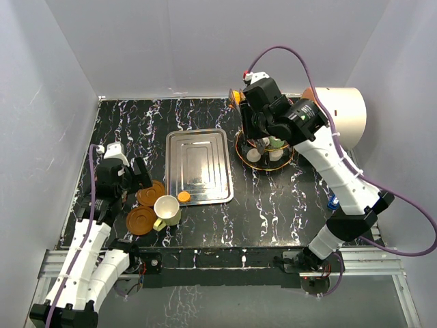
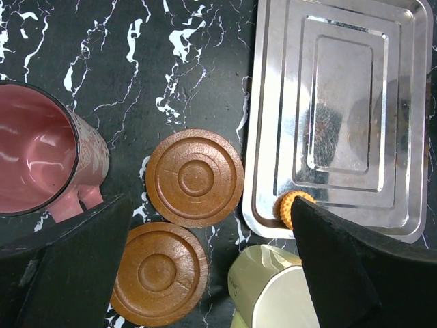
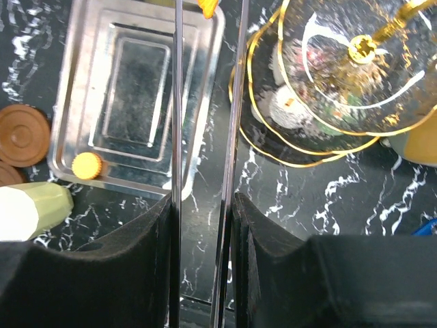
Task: Serve the afternoon tea
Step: Place the desert on the desert table.
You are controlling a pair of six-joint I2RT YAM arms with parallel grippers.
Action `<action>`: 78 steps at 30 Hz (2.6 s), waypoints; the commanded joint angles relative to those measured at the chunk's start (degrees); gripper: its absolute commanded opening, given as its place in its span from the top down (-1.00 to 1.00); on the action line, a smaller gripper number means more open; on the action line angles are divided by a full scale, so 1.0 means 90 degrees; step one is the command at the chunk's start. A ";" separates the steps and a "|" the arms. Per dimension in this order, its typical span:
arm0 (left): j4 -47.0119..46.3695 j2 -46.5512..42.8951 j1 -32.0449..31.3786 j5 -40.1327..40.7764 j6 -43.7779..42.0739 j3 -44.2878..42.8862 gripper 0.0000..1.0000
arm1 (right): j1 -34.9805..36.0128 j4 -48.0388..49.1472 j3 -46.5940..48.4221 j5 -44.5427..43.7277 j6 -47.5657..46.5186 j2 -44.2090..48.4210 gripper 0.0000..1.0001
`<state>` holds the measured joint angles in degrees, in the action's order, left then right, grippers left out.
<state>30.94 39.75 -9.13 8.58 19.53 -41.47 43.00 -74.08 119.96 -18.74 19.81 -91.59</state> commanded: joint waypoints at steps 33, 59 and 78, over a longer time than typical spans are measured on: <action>0.0029 0.0351 -0.0009 0.0180 0.0027 -0.0137 -0.97 | -0.1555 -0.0147 -0.0717 0.0326 -0.0453 0.0105 0.44; 0.0046 0.0341 -0.0021 0.0277 0.0028 -0.0141 -0.97 | -0.1604 -0.0063 -0.0241 0.1395 -0.0367 0.0560 0.20; 0.0211 -0.0134 -0.0020 0.1127 0.0464 -0.0251 -0.97 | -0.1559 0.0446 -0.1521 0.3206 -0.0101 0.1407 0.25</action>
<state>31.79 38.48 -9.13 14.81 21.43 -41.54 28.75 -73.52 109.23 5.93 18.33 -81.21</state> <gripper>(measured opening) 0.986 0.383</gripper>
